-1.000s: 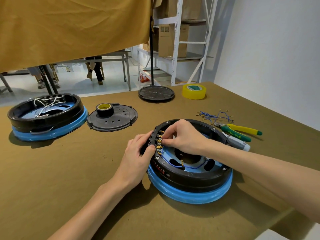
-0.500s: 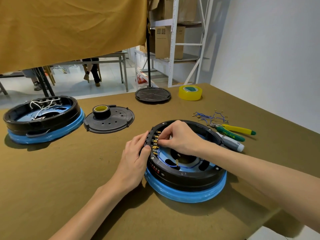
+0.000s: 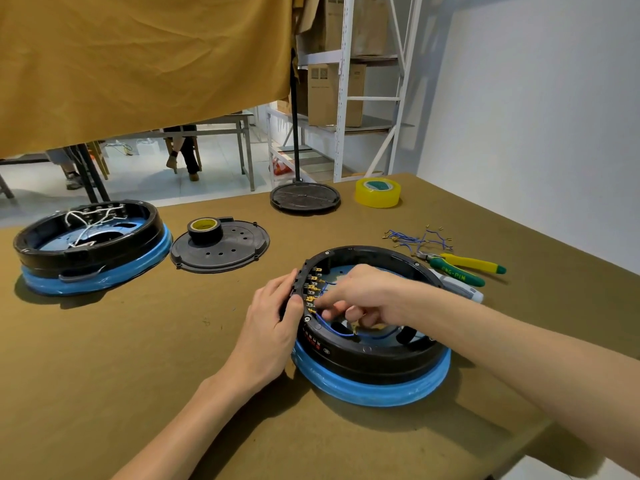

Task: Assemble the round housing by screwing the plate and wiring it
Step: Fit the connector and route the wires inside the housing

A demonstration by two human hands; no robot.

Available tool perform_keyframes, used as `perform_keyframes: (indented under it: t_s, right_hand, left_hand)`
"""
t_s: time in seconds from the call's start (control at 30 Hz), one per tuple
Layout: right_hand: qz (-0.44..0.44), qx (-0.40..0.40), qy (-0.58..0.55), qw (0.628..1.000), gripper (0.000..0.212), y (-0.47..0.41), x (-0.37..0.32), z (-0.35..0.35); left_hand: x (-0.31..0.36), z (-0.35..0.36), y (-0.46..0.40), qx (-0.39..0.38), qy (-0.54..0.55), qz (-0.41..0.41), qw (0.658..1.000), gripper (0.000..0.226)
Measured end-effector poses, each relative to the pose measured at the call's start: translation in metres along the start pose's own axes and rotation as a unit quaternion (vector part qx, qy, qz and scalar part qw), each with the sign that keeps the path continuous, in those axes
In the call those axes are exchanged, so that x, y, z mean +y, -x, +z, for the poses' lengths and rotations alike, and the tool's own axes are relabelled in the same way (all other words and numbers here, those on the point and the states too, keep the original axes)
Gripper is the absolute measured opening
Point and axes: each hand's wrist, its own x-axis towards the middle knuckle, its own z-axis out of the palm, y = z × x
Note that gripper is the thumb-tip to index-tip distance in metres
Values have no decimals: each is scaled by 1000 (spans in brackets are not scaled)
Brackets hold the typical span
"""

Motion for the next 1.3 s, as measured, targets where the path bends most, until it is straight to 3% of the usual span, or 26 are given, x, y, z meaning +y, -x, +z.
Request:
perform_keyframes:
  t_s: [0.07,0.13,0.5,0.63,0.73,0.8,0.97,1.17,1.3]
  right_hand:
    - [50,-28,-108,993,10,-3,-1,0]
    - [68,-24,-147,986,11,-7,-2,1]
    - [101,-54,-153,981,17,-15,-5,4]
    - [38,-38,-66,996,12,-7,-3,-9]
    - [-102,97,81,987,12,-8,-5,-20]
    - [-140,131,83,978,12,-12,-9,-24]
    - [-47,63,30,996,17,-25,-18,-20]
    - [-9,54,-8,998,9,-36,-20,-19]
    - [25,46,-58,997,11,-40,-19,-17]
  left_hand:
    - [0,0,-1,2,6,0,1000,65]
    - [0,0,-1,5,13,-4,1000,60]
    - [3,3,1,-3,16,-17,1000,66]
    - [4,2,2,-4,6,-11,1000,62]
    - [5,1,1,-7,18,-13,1000,53]
    - [6,1,1,-5,19,-11,1000,52]
    - [4,1,1,-8,25,-8,1000,50]
    - [-5,1,-4,-6,27,-5,1000,57]
    - [-6,2,-5,-9,33,-10,999,49]
